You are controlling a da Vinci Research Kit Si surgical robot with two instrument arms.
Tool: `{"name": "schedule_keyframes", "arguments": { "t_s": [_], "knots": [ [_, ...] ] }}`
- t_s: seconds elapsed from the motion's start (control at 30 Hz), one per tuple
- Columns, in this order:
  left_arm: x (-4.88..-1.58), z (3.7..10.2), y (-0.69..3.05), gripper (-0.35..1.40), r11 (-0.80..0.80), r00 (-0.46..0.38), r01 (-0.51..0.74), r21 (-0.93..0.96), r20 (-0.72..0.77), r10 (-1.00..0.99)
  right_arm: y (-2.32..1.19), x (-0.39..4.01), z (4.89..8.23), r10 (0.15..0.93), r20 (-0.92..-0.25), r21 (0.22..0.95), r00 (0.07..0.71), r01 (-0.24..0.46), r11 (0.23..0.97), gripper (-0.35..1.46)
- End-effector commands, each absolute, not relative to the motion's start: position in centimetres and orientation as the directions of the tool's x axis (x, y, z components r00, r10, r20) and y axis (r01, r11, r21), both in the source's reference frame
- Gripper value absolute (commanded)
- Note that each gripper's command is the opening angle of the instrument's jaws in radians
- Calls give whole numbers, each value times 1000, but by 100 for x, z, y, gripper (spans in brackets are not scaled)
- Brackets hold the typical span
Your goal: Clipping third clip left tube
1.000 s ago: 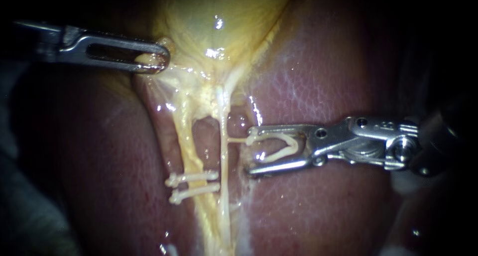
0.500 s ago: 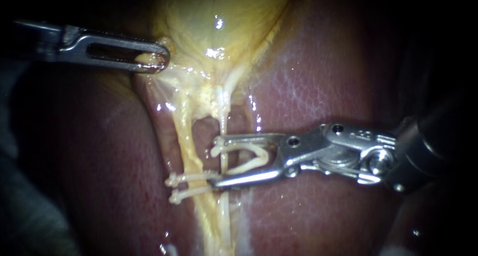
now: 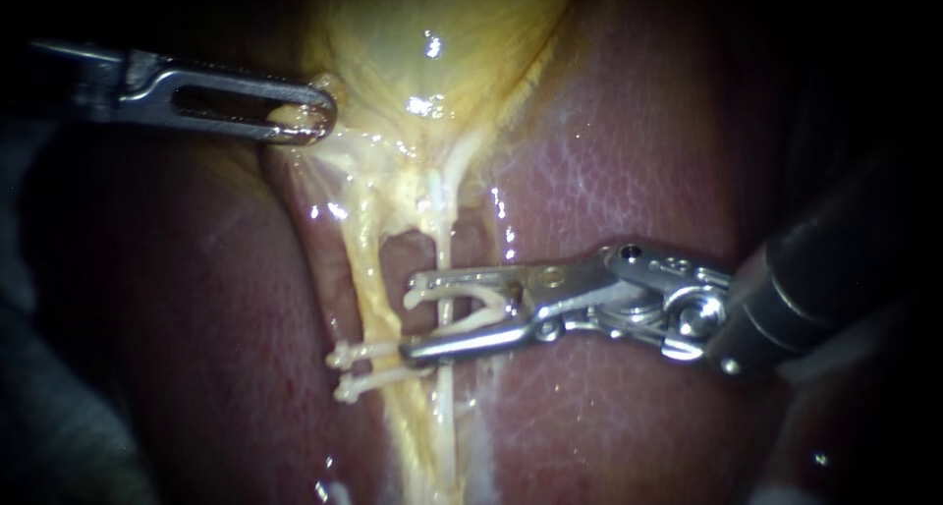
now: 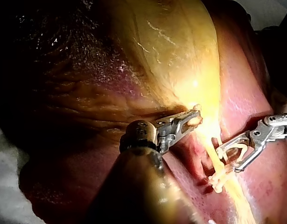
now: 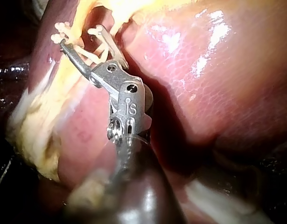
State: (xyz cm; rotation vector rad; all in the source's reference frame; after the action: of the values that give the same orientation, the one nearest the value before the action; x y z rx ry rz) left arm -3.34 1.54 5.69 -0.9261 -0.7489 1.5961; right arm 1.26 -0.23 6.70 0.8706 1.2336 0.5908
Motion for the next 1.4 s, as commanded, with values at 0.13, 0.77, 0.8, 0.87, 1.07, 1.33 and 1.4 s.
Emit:
{"name": "schedule_keyframes", "arguments": {
  "t_s": [0.13, 0.77, 0.8, 0.87, 1.07, 1.33, 1.4],
  "knots": [
    [-334, 569, 154, -35, -209, -104, -485, -849, -182, 978, -21, 129, 683, 784, -556, 824, 277, 59, 564, 50],
    [-334, 569, 154, -35, -209, -104, -485, -849, -182, 978, -24, 177, 687, 806, -537, 843, 249, 143, 518, 50],
    [-334, 569, 154, -35, -209, -104, -485, -849, -182, 978, -24, 181, 686, 811, -534, 845, 238, 154, 512, 50],
    [-334, 569, 154, -35, -209, -104, -485, -849, -182, 978, -24, 188, 685, 821, -527, 850, 222, 168, 500, 50],
    [-334, 569, 154, -35, -209, -104, -485, -849, -182, 978, -22, 205, 682, 842, -509, 857, 178, 196, 476, 50],
    [-334, 569, 155, -35, -209, -104, -486, -849, -182, 978, -12, 208, 671, 851, -502, 859, 155, 208, 468, 50],
    [-334, 569, 155, -35, -209, -104, -486, -849, -182, 978, -9, 207, 665, 853, -498, 861, 154, 210, 464, 50]
  ]
}}
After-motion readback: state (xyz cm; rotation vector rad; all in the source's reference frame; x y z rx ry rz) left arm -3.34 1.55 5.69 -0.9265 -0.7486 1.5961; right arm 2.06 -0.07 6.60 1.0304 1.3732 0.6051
